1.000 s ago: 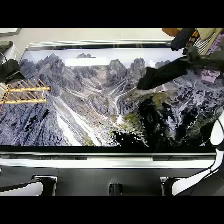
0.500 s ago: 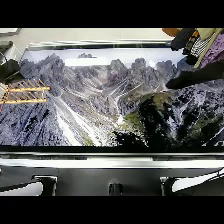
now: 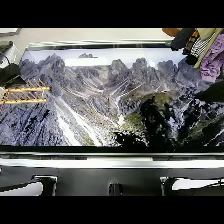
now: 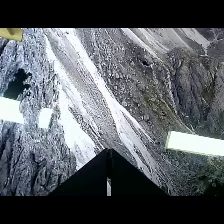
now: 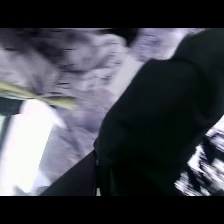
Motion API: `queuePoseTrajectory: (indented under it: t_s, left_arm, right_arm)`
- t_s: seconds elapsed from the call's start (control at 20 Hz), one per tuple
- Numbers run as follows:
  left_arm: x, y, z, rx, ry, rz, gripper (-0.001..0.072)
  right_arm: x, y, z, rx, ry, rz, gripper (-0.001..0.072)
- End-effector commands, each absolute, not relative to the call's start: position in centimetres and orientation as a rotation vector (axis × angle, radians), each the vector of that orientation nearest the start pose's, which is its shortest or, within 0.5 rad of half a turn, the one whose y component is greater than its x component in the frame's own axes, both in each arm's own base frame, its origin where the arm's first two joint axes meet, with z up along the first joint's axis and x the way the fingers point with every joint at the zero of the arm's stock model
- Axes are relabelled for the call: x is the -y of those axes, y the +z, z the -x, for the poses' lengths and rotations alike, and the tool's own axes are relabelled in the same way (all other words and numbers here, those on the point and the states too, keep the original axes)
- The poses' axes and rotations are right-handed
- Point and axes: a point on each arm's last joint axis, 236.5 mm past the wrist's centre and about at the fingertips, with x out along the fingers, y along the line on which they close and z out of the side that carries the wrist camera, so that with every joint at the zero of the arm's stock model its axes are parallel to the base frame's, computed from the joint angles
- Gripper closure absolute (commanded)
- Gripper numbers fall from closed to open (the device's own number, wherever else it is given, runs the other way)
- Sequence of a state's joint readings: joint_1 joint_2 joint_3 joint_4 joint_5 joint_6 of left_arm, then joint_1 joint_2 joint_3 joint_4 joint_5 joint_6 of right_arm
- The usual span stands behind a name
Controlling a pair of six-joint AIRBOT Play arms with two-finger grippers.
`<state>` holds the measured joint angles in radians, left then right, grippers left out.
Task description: Fold the clothes and pants, and hang the long-sleeved shirts on hangers.
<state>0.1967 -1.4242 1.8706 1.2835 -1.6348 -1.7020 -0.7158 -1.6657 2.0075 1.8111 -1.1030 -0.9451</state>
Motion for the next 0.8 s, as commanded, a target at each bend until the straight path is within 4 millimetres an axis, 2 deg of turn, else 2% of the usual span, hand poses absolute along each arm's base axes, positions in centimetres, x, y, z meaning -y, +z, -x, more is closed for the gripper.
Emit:
queuePoseTrajectory:
  t_s: [0.0, 0.3, 0.5, 0.75]
  left_arm:
    - [-1.3, 17.3, -40.5, -1.212, -0.017, 0.383, 0.069]
    - [-1.2, 17.2, -40.0, -1.23, -0.018, 0.382, 0.069]
    - [-1.2, 17.1, -40.0, -1.234, -0.019, 0.382, 0.069]
    - [-1.2, 17.1, -40.0, -1.234, -0.018, 0.382, 0.069]
  right_arm:
    - [33.3, 14.8, -42.3, -0.643, -0.856, -1.037, 0.0686]
    - [32.0, 7.5, -35.7, -1.029, -0.957, -0.879, 0.0684]
    - [30.9, 2.9, -32.7, -1.223, -0.942, -0.795, 0.0684]
    - [30.7, -1.5, -26.8, -1.458, -1.016, -0.665, 0.0684]
